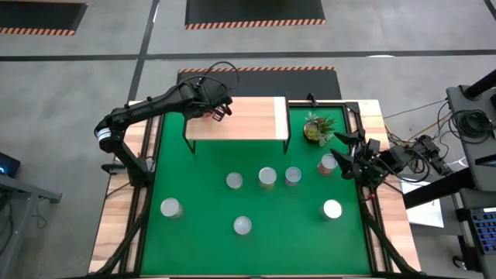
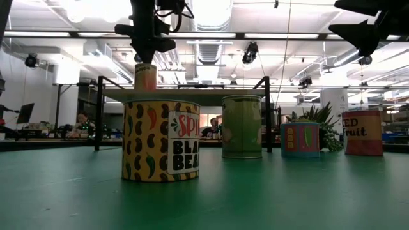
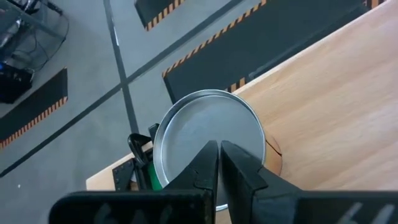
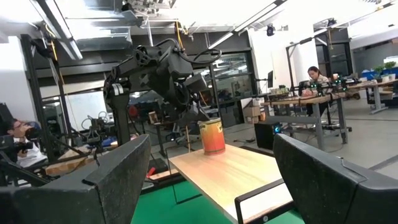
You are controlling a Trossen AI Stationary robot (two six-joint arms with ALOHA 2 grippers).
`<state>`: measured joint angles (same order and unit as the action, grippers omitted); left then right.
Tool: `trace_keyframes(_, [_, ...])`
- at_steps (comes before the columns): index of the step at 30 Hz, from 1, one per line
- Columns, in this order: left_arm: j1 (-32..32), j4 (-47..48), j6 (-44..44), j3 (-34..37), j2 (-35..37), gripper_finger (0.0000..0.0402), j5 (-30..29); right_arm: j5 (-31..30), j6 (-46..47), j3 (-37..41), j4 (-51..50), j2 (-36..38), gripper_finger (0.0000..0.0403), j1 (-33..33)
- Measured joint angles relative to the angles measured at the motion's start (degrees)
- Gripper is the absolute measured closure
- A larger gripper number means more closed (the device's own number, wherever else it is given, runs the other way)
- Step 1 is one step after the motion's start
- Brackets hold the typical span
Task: Pick and place cans onto a shelf
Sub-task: Put the big orange can on the shelf, then put the big blue can on the shelf aligned with the other big orange can
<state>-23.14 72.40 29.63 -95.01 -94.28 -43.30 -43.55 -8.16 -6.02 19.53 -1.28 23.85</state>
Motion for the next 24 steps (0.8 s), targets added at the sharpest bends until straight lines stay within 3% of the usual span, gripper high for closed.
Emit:
trace_keyframes(9, [5.5,-0.2,1.0,-3.7,0.4,0.0402,-0.7,0.0,0.0,0.0,0.0,0.0,0.0076,0.0])
trace_keyframes(24, [35.1,-2.3,-0.7,-4.6,-1.2,0.0402,0.9,0.0,1.1,0.0,0.5,0.0,0.0076,0.0])
